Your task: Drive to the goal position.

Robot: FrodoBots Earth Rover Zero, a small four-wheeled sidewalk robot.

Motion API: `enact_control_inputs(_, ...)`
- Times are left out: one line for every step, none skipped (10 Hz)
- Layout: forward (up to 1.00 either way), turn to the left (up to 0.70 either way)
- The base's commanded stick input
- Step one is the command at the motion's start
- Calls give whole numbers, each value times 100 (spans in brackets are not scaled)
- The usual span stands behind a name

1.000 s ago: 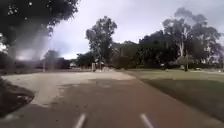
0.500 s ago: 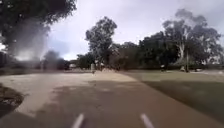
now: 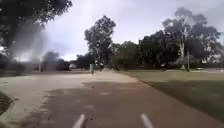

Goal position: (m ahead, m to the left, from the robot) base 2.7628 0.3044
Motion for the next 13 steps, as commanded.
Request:
enact_control_inputs(70,0)
enact_control_inputs(70,0)
enact_control_inputs(70,0)
enact_control_inputs(70,0)
enact_control_inputs(70,0)
enact_control_inputs(70,0)
enact_control_inputs(70,0)
enact_control_inputs(70,0)
enact_control_inputs(70,0)
enact_control_inputs(70,0)
enact_control_inputs(70,0)
enact_control_inputs(70,0)
enact_control_inputs(70,0)
